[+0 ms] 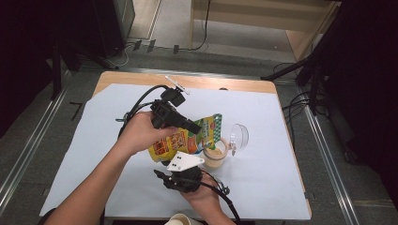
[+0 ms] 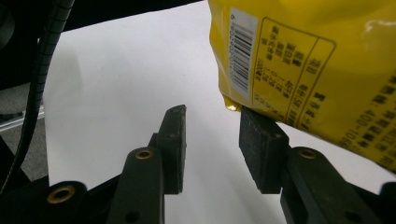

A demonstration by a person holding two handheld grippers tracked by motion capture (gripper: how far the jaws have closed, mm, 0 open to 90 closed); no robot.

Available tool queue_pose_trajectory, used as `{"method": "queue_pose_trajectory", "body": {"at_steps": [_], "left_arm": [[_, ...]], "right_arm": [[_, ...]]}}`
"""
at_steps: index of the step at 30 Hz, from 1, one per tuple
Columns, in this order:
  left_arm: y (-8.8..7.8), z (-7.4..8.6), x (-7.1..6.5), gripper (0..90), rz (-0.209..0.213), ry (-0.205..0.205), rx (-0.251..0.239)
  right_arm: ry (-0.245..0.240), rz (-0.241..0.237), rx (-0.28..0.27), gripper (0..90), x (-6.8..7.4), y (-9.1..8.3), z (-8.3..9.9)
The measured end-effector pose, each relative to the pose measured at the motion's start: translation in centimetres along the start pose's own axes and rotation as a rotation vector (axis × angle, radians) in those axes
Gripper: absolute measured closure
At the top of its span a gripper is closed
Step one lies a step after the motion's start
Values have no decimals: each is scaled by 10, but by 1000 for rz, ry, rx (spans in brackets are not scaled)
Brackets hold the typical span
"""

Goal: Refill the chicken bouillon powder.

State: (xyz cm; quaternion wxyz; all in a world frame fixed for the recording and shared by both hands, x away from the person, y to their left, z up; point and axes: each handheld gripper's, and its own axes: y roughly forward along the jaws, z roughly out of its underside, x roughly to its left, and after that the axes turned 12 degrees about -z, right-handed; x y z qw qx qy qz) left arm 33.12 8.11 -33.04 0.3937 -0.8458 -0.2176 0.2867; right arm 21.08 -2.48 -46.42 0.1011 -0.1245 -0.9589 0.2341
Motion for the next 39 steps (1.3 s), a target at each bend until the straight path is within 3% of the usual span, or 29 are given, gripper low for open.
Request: {"method": "queue_pose_trajectory", "body": {"at_steps": [3,8,11,19,24,27,33,39], "left_arm": [[4,0,0,817,-3,27,12],[7,0,3,822,-1,36,20],[6,2,5,884,-13,62,19],[1,8,8,899,-2,75,1],[-3,13,13,900,38,68,-34],[-12,19,20,900,84,41,-87],[-26,28,30,900,114,-1,-148],[-32,35,39,900,126,-16,-191]], "right_arm": [[4,0,6,626,0,1,0],[10,-5,19,624,-1,2,1],[8,-4,24,621,-2,2,2],[22,-12,40,605,-3,2,4],[19,-16,40,601,-4,2,5],[24,-15,40,600,-4,0,5],[22,-20,22,587,-6,-4,3],[29,-27,18,582,-8,-7,2]]}}
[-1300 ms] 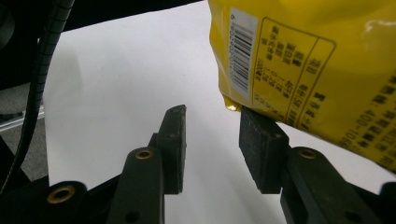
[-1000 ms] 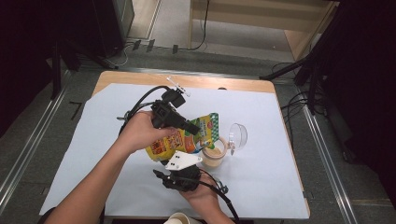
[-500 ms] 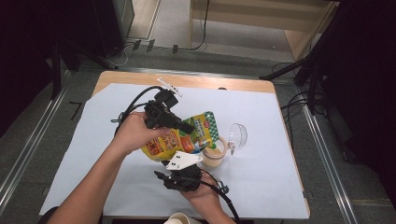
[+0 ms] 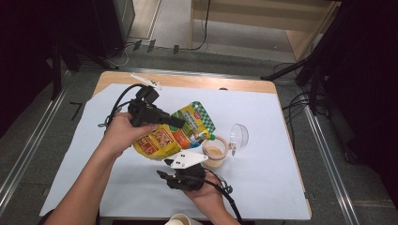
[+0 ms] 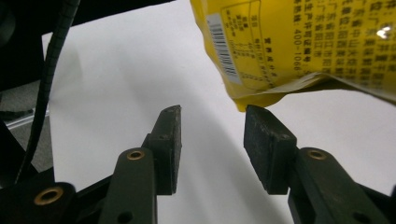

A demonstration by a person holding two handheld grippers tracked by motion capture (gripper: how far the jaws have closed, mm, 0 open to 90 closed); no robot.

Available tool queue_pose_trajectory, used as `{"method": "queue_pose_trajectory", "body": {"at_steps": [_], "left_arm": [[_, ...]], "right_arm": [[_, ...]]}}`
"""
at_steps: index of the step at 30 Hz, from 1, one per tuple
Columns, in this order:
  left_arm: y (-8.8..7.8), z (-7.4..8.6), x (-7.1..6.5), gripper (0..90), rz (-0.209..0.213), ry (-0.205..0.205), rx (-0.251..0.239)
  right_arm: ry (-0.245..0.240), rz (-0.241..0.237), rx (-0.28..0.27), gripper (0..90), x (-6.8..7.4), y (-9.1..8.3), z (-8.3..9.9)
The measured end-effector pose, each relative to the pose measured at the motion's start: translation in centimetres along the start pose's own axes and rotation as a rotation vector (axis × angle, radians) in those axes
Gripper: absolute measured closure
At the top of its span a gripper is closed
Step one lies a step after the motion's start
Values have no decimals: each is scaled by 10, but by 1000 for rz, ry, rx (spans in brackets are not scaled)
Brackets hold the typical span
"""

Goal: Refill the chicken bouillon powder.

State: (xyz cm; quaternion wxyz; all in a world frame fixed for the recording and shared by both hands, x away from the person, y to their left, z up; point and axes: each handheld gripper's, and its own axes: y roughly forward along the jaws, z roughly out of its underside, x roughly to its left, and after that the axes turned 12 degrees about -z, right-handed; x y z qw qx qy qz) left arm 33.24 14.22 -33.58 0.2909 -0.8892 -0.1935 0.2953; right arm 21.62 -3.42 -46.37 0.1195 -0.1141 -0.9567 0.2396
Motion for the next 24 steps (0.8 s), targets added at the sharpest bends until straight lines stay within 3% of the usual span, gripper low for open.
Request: {"method": "queue_pose_trajectory", "body": {"at_steps": [9,14,24], "left_arm": [[-17,8,18,900,-32,-40,-98],[-23,13,30,899,-75,-55,-119],[-23,23,60,900,-111,-125,-175]], "right_arm": [[11,12,-12,573,-4,-7,-2],[27,10,-18,545,-8,-11,-3],[45,-1,-5,531,-11,-13,-4]]}}
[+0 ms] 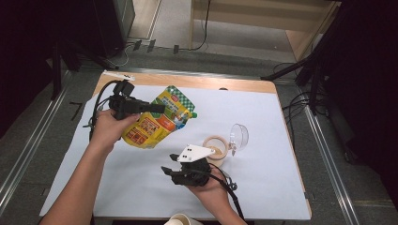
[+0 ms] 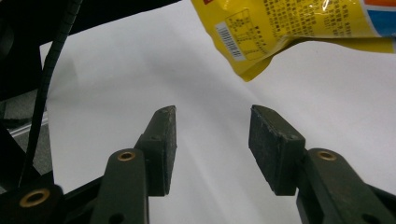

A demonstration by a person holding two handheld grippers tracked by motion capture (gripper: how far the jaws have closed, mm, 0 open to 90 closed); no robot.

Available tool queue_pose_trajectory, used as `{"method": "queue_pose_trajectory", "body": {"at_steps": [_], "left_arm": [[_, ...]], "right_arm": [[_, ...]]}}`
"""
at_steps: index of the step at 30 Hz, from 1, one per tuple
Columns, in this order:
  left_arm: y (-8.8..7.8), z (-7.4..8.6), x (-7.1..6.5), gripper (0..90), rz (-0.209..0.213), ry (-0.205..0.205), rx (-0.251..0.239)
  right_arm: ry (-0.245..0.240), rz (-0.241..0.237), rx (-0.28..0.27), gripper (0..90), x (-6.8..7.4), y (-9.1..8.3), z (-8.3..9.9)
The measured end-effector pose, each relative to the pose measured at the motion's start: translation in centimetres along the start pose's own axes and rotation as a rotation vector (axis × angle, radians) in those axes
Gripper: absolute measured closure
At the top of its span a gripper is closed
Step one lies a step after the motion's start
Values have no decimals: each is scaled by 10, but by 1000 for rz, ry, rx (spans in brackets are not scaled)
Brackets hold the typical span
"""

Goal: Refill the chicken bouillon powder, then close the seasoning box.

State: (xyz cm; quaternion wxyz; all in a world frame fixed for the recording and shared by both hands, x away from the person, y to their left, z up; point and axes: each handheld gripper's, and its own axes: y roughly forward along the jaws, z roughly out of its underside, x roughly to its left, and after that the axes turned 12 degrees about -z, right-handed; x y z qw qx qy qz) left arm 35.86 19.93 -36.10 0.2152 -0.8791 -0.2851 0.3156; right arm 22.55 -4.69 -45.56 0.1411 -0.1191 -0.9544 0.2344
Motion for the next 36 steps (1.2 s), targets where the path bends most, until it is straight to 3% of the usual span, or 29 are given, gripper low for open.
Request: {"method": "queue_pose_trajectory", "body": {"at_steps": [9,16,19,24,36], "left_arm": [[14,-3,24,900,-20,-33,-49],[33,-2,37,900,-49,-25,-98],[41,0,42,900,-51,-28,-91],[38,3,48,900,-36,-45,-106],[12,21,48,880,-46,-22,-104]], "right_arm": [[1,-4,11,532,-2,3,0],[14,10,6,532,-5,0,1],[19,13,1,533,-7,-1,1],[30,24,6,534,-9,-3,3],[13,32,-11,537,-8,-9,-1]]}}
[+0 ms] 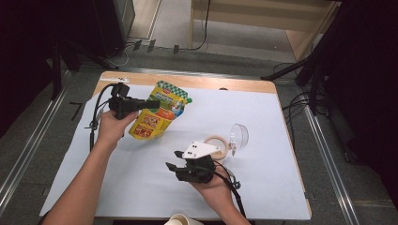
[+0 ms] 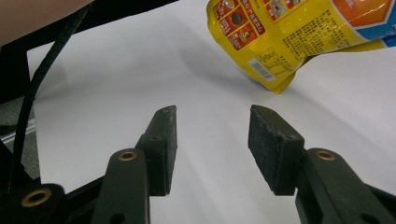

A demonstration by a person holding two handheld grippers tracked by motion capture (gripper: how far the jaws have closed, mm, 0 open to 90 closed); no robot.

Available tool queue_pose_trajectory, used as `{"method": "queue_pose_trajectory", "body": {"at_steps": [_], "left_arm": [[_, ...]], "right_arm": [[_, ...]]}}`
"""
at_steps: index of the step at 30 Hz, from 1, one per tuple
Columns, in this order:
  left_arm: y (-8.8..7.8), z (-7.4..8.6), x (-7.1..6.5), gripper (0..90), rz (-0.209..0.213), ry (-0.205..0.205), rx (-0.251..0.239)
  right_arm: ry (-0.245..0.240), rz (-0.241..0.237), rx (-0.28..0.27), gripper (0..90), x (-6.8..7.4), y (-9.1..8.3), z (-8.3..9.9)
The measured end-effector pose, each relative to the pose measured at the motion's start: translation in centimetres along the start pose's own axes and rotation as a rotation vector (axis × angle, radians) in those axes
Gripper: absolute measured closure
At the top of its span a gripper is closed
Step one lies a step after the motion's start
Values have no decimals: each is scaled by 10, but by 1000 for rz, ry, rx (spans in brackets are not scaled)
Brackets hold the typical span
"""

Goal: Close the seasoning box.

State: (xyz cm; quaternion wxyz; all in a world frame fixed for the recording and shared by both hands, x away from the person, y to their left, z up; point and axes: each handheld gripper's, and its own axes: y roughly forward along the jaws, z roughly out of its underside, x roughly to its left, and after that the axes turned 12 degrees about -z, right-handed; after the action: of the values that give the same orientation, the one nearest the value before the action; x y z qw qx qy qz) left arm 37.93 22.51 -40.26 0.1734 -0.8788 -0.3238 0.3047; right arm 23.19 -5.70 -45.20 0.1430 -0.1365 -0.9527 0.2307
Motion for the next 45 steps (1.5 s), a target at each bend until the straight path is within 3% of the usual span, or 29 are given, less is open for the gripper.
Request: {"method": "queue_pose_trajectory", "body": {"at_steps": [16,24,28,34,45], "left_arm": [[-39,28,3,869,-47,19,-8],[-55,39,6,823,-49,-6,-11],[-63,37,6,756,-23,-16,-36],[-68,34,-2,719,-30,26,-20],[-87,20,-15,668,-45,31,-35]], "right_arm": [[-24,-17,2,539,2,3,-7],[-29,-19,3,539,2,5,-7],[-30,-19,3,539,2,5,-7],[-28,-18,5,540,2,4,-7],[-30,-21,5,540,2,2,-8]]}}
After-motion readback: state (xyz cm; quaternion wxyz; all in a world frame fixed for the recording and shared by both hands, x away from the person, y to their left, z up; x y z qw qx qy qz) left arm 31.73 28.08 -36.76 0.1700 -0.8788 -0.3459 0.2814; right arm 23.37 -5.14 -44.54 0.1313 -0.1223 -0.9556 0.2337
